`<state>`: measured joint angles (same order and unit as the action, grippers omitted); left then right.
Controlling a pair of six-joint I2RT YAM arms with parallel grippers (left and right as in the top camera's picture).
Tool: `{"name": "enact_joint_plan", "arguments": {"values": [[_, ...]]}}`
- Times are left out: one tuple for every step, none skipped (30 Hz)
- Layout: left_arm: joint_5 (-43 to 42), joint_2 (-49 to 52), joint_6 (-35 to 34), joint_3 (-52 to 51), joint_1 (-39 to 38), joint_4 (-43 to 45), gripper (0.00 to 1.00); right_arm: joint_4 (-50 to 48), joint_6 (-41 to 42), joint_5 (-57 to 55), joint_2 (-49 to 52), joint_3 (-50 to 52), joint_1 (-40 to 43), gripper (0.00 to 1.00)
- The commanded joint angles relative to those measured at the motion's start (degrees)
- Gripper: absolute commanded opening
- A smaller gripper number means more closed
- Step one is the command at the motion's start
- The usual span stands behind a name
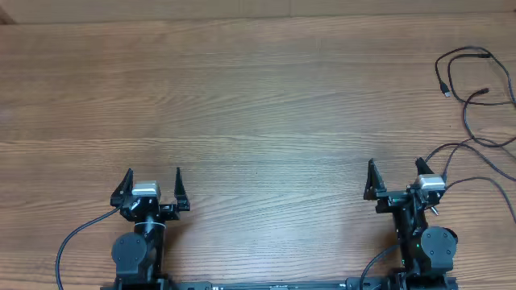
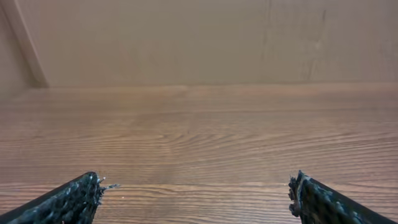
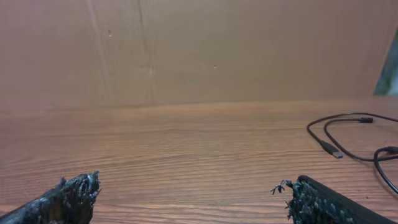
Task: Untangle cables
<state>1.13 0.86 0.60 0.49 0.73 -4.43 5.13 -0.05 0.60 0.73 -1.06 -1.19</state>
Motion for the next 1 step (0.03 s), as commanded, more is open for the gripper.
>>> {"name": "enact_joint_plan", "arguments": {"values": [[0.5,-0.6,1.1,-0.2,-0.4,0.1,1.00,-0.3,-0.4,-0.5,-0.6,0.6,0.3,1.00]]}}
